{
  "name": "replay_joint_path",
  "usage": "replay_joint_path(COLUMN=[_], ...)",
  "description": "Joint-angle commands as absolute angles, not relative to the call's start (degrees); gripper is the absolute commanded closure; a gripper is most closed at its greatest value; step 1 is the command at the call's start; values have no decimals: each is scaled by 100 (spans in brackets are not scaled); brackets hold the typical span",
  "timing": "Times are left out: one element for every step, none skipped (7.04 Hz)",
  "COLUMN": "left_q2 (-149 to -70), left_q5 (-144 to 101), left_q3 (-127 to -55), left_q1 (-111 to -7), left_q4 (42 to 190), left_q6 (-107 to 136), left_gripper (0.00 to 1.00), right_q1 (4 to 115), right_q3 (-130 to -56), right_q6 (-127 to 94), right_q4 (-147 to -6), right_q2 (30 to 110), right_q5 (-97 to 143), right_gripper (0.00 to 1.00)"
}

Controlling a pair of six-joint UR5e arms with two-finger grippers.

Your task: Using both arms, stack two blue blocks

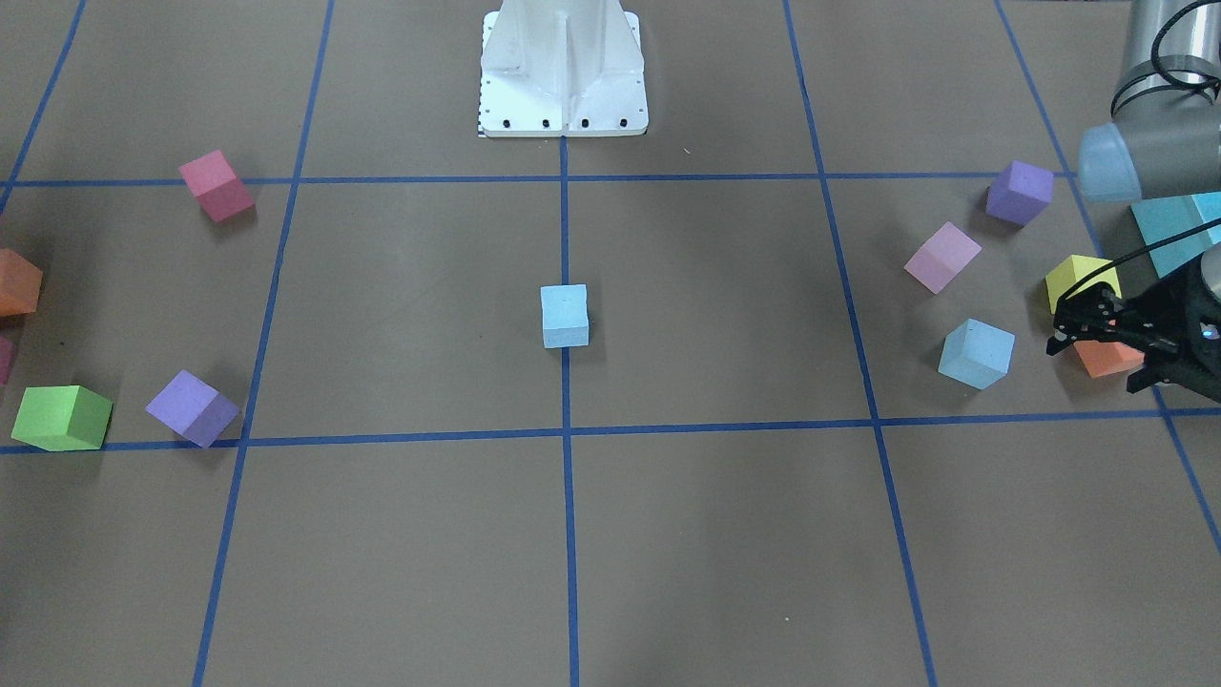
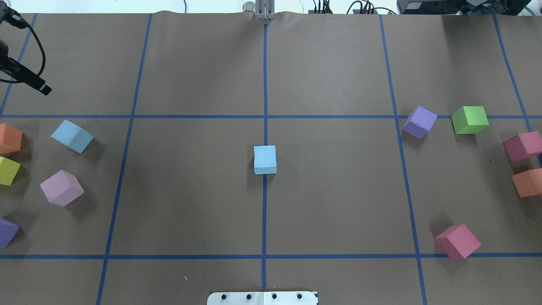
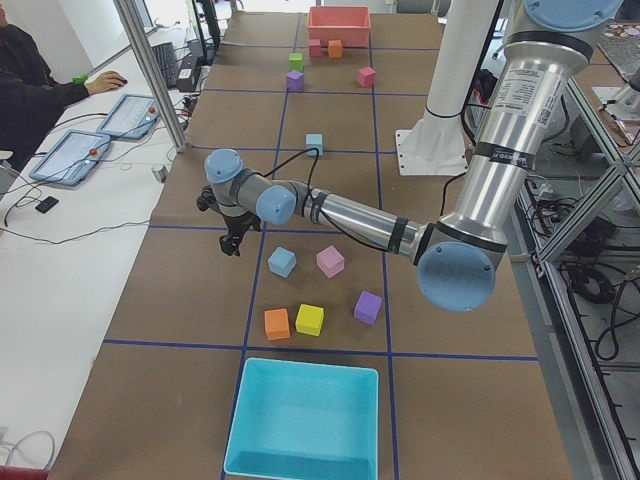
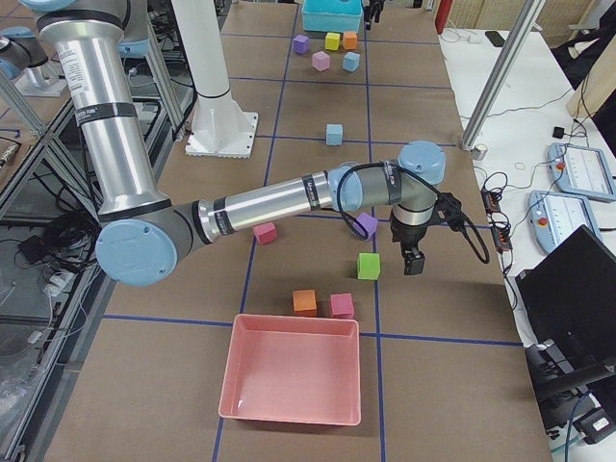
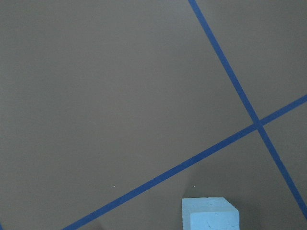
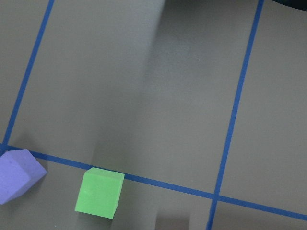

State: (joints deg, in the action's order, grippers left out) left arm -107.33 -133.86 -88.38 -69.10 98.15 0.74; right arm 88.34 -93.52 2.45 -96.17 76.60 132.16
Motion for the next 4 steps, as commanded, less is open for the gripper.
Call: replay_joint_path(left_q2=[-10898,-10898,-10916,-10933], left_q5=[-13166,-13175,-13192,-13192], left_q3=[-8561,-8526,-8430,-8385], left_q1=[-6496,-6495,-6460,-6364], left_q4=[9835,9835,9913,10027], left_q6=[97,105,297,447], left_gripper=[2,2,2,2], right_q1=[9026,9122,9271,9290], right_q3=[-9360,-9352,-9369,-9360], right_q6=[264,420,796,895], right_q4=[-9633,-9615,-9624,-9598], right_q2=[7909,8171,8374,8550], right_q5=[13219,13219,13219,13201], right_gripper=[0,0,0,0])
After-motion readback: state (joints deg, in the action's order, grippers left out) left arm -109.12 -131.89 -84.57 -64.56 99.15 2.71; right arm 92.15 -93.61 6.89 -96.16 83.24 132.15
